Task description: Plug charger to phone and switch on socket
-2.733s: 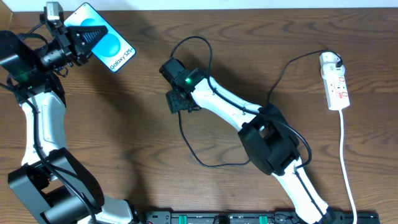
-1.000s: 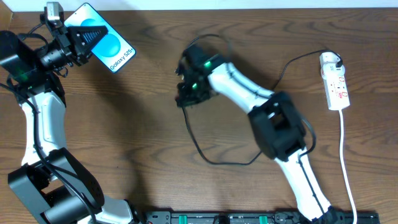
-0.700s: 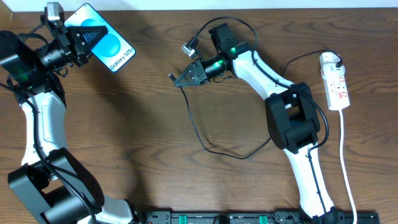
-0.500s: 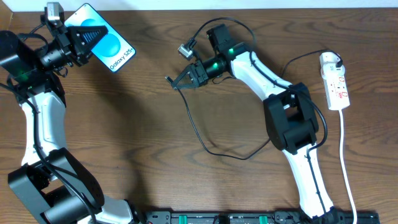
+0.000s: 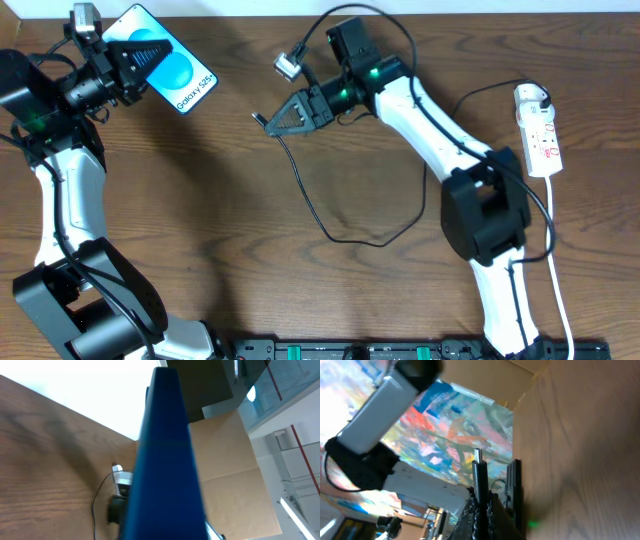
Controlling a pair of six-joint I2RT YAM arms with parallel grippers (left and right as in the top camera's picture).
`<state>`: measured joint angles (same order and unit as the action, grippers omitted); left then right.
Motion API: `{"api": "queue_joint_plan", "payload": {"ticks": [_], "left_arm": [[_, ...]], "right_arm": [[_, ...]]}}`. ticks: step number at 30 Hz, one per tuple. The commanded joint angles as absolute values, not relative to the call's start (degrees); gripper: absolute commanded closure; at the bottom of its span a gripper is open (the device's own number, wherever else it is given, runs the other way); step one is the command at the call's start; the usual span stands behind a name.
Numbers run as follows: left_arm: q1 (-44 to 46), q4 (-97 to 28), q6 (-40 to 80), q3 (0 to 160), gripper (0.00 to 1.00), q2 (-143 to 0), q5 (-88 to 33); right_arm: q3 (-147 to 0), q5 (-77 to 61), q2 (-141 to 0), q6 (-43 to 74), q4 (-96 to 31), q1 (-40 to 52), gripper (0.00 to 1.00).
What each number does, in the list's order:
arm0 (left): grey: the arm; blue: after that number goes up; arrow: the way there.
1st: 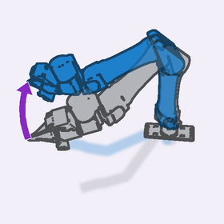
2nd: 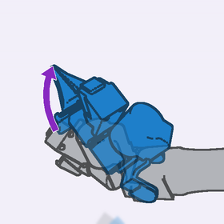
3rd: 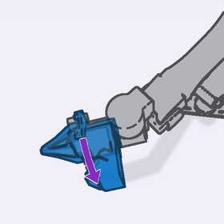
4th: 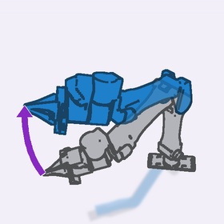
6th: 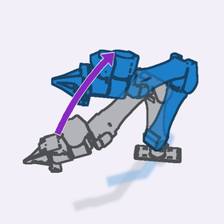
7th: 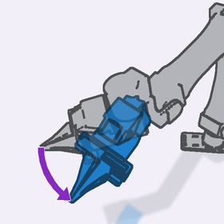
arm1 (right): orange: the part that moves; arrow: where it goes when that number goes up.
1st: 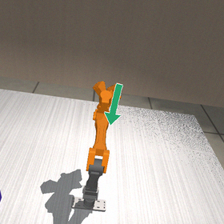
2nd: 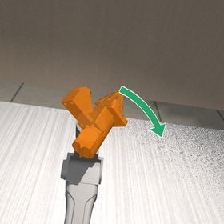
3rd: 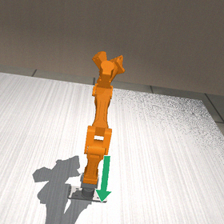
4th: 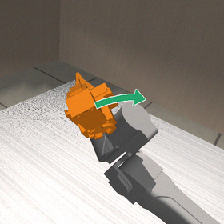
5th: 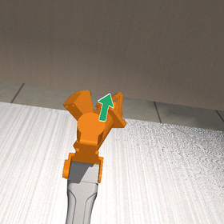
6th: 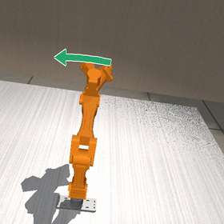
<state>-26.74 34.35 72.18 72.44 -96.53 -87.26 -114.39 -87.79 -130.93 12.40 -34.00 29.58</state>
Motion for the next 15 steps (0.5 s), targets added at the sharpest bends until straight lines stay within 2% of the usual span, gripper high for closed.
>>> {"api": "queue_joint_plan", "payload": {"ticks": [1,15], "left_arm": [[-27.0,34.8,71.9,73.0,0.92,-95.5,-87.0],[-26.9,34.3,71.1,72.9,0.93,-95.5,-90.1]], "right_arm": [[-115.2,-89.5,-128.2,12.4,-34.0,31.9,0.99],[-115.2,-89.5,-126.8,13.7,-33.0,37.2,0.99]]}}
